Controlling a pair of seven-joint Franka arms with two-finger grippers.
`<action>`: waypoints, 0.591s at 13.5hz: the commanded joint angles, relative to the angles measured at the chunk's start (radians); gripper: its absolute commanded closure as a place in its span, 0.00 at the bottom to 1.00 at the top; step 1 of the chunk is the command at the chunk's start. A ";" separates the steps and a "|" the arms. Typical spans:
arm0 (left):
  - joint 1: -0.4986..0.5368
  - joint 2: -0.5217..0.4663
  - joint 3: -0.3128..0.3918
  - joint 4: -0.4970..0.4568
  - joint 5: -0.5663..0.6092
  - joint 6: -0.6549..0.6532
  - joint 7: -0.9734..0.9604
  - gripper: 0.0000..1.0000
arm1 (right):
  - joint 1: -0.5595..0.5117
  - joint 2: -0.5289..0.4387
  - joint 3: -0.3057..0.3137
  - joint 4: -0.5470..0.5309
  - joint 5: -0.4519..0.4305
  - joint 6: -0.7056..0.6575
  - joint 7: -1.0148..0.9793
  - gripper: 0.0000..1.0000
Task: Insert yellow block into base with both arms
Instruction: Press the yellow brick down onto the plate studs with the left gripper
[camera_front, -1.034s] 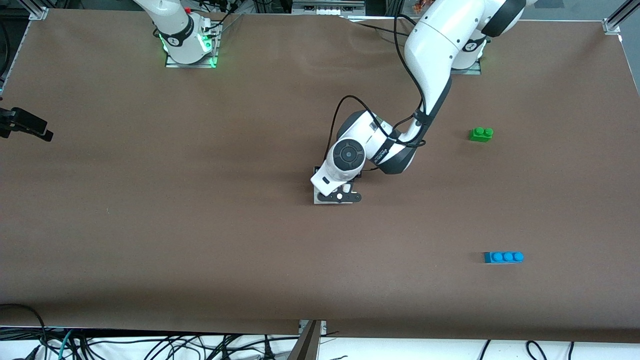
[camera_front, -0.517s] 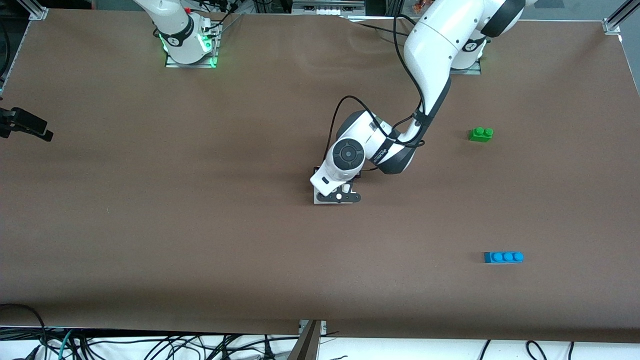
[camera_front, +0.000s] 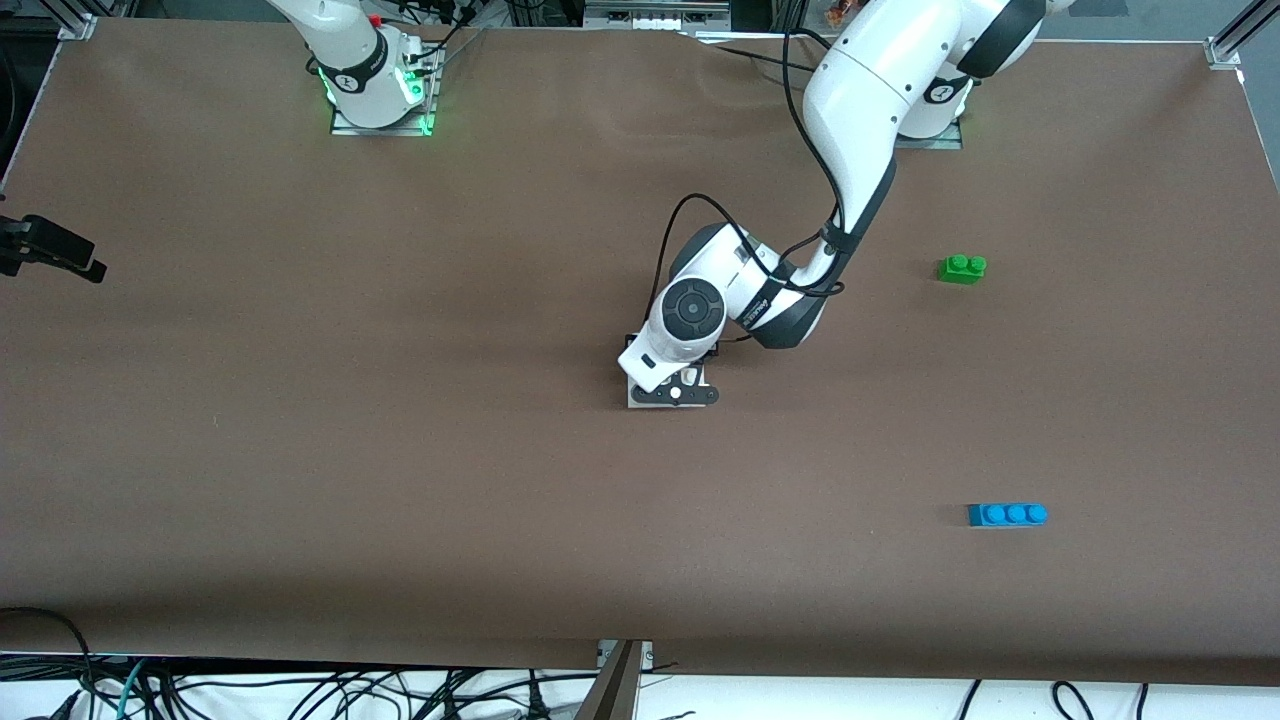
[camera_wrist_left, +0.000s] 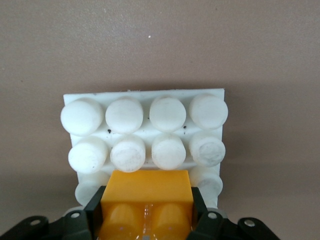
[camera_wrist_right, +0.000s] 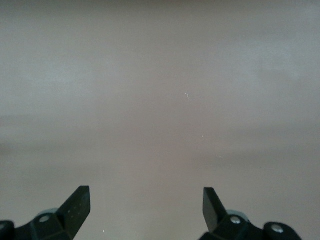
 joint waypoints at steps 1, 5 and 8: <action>-0.014 0.012 0.010 0.031 0.019 -0.002 -0.028 0.42 | 0.000 0.009 0.002 0.024 -0.006 -0.013 -0.012 0.00; -0.014 0.006 0.010 0.033 0.015 -0.003 -0.030 0.00 | 0.000 0.009 0.002 0.024 -0.006 -0.009 -0.010 0.00; -0.008 -0.018 0.011 0.034 0.021 -0.017 -0.028 0.00 | 0.001 0.012 0.003 0.024 -0.006 -0.004 -0.010 0.00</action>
